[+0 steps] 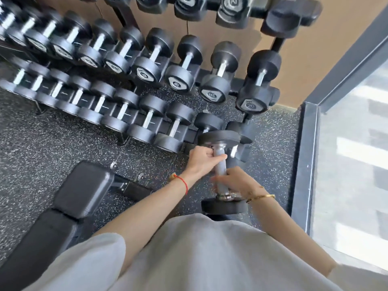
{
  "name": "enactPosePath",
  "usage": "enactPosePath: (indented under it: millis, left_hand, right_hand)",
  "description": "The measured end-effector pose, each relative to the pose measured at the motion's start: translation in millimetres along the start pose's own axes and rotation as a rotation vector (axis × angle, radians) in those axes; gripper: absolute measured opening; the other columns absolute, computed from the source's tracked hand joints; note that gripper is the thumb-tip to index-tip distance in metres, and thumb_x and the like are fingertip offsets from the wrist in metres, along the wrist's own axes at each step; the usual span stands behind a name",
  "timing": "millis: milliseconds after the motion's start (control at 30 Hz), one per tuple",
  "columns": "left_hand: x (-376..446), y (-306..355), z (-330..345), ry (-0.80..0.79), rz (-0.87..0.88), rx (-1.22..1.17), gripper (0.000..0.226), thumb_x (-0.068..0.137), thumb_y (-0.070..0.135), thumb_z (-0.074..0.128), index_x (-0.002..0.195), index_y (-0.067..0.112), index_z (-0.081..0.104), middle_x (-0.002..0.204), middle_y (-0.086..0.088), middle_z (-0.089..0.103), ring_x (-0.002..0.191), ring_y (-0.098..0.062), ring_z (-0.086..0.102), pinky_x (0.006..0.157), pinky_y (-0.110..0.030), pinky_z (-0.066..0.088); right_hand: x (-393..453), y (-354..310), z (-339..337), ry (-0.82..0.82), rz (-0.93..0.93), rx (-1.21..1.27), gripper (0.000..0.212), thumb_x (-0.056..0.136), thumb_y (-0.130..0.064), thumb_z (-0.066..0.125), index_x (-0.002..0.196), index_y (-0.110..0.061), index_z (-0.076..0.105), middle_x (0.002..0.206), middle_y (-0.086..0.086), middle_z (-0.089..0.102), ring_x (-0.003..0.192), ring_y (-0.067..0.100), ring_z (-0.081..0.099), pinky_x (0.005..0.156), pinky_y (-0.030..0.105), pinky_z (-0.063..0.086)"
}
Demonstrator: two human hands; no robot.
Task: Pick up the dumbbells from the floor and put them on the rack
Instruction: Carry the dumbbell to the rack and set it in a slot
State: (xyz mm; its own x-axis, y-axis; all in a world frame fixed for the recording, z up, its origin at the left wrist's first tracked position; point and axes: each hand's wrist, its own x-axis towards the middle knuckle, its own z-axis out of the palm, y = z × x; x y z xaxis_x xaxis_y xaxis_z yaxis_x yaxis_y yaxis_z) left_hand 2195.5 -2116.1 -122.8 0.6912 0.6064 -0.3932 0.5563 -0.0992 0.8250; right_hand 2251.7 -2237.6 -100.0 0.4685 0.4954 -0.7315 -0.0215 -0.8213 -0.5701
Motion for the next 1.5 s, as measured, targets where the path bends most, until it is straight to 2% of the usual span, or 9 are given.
enactPosePath:
  millis: [167,467,733,900,1100,1167,1200,1300,1500]
  left_hand:
    - [24.5,35.7,17.9,-0.07,0.077,0.06,0.031,0.073,0.036,0.079,0.076,0.005,0.078,0.074,-0.011,0.077,0.075,-0.021,0.073,0.077,-0.043,0.061]
    - [93.3,81.9,39.4,-0.127,0.139,0.111,0.049,0.073,0.036,0.081,0.04,0.018,0.049,0.034,0.013,0.043,0.038,0.001,0.035,0.046,-0.016,0.03]
    - [181.3,132.1,53.1,-0.188,0.181,0.095,0.04,0.073,0.037,0.08,0.068,-0.002,0.073,0.069,-0.015,0.074,0.06,-0.012,0.054,0.066,-0.036,0.054]
    - [252.6,175.1,51.0,-0.209,0.282,0.186,0.06,0.073,0.041,0.079,0.037,0.016,0.038,0.038,0.01,0.03,0.043,-0.006,0.026,0.05,-0.025,0.025]
    - [345.0,232.9,49.2,-0.262,0.333,0.07,0.052,0.077,0.03,0.08,0.052,-0.007,0.054,0.055,-0.012,0.041,0.06,-0.015,0.036,0.054,-0.036,0.042]
    - [377.4,254.9,49.2,-0.268,0.327,0.078,0.05,0.077,0.031,0.08,0.054,-0.006,0.057,0.058,-0.012,0.045,0.062,-0.016,0.038,0.056,-0.037,0.045]
    - [391.5,265.6,48.7,-0.267,0.33,0.071,0.05,0.076,0.032,0.08,0.054,-0.005,0.056,0.057,-0.012,0.047,0.061,-0.016,0.039,0.057,-0.034,0.043]
    - [429.6,295.9,46.5,-0.254,0.36,0.055,0.056,0.075,0.039,0.078,0.063,-0.012,0.059,0.056,-0.01,0.051,0.057,-0.014,0.038,0.054,-0.026,0.036]
    - [493.2,355.7,48.9,-0.314,0.396,0.0,0.049,0.08,0.029,0.077,0.071,-0.017,0.062,0.064,-0.012,0.056,0.065,-0.016,0.044,0.062,-0.044,0.052]
  right_hand:
    - [5.4,-0.3,-39.5,0.003,-0.024,0.063,0.046,0.081,-0.032,0.071,0.1,0.009,0.067,0.099,0.028,0.072,0.087,0.04,0.071,0.075,0.044,0.054]
    - [39.8,-16.4,-99.0,0.052,0.024,0.248,0.027,0.086,-0.028,0.068,0.092,-0.002,0.07,0.073,0.001,0.072,0.058,0.014,0.058,0.056,0.022,0.046]
    - [96.5,-52.3,-159.0,0.146,0.045,0.341,0.029,0.087,-0.028,0.068,0.09,0.001,0.067,0.079,0.011,0.074,0.06,0.018,0.061,0.062,0.028,0.052]
    - [136.7,-90.4,-208.7,0.173,0.062,0.438,0.03,0.086,-0.03,0.069,0.088,0.001,0.069,0.064,0.004,0.067,0.047,0.011,0.056,0.051,0.019,0.045]
    - [190.1,-145.0,-277.0,0.227,0.039,0.432,0.028,0.084,-0.034,0.07,0.077,-0.009,0.06,0.051,-0.002,0.049,0.036,0.008,0.038,0.042,0.016,0.034]
    - [207.7,-163.3,-300.9,0.281,0.025,0.444,0.034,0.084,-0.034,0.071,0.086,0.0,0.066,0.074,-0.009,0.041,0.063,0.007,0.034,0.057,0.021,0.046]
    - [215.9,-171.5,-313.0,0.302,0.021,0.454,0.034,0.084,-0.033,0.071,0.082,0.0,0.066,0.089,0.023,0.07,0.081,0.034,0.069,0.058,0.022,0.049]
    - [235.2,-195.6,-347.3,0.329,0.011,0.465,0.033,0.085,-0.031,0.069,0.064,-0.01,0.054,0.033,-0.01,0.045,0.03,0.007,0.034,0.033,0.01,0.028]
    - [267.3,-232.2,-411.6,0.385,-0.019,0.467,0.041,0.084,-0.039,0.068,0.088,0.001,0.075,0.047,0.0,0.062,0.038,0.01,0.039,0.038,0.014,0.029]
